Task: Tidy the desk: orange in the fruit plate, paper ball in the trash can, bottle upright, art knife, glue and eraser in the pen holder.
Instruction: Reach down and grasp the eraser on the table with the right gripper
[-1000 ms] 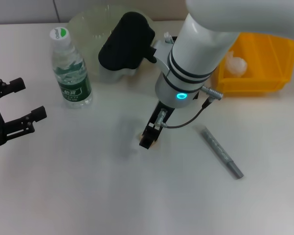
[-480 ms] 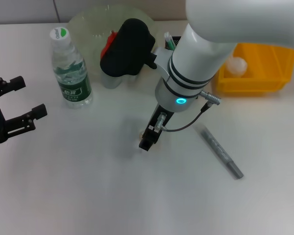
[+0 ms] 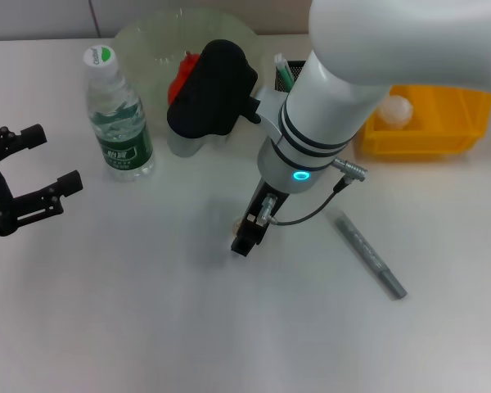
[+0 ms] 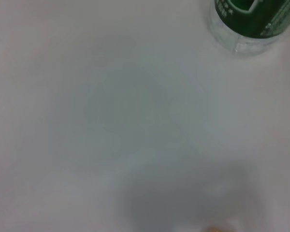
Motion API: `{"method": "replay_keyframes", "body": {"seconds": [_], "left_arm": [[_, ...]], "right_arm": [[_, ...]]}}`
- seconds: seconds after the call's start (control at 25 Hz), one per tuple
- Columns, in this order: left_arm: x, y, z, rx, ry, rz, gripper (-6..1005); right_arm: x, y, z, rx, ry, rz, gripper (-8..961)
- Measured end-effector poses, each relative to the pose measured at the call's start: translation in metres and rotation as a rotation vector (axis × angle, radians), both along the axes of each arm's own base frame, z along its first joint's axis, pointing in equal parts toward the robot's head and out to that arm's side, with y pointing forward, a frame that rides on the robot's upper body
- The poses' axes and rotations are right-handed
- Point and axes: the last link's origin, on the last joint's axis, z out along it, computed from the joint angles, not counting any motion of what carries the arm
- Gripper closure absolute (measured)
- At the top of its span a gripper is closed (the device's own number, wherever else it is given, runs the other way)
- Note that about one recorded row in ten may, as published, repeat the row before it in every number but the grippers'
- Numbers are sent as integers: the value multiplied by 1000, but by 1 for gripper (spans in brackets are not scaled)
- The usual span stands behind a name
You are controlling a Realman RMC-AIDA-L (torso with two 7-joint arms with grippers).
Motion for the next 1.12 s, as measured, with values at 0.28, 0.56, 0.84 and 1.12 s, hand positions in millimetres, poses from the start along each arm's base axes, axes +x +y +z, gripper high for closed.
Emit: {"method": "replay_keyframes", "body": {"seconds": [0.28, 0.56, 0.84, 1.12], "left_arm": [[0, 2, 0, 2, 1, 3, 139], [1, 3, 0, 2, 1, 1, 139], [1, 3, 0, 2, 1, 0, 139], [1, 3, 0, 2, 1, 0, 138]], "right_arm": [[3, 0, -1, 1, -10, 0, 299], [4, 1, -1, 3, -4, -2, 336], [3, 0, -1, 2, -2, -5, 592], [2, 0, 0, -1, -2, -8, 757]]}}
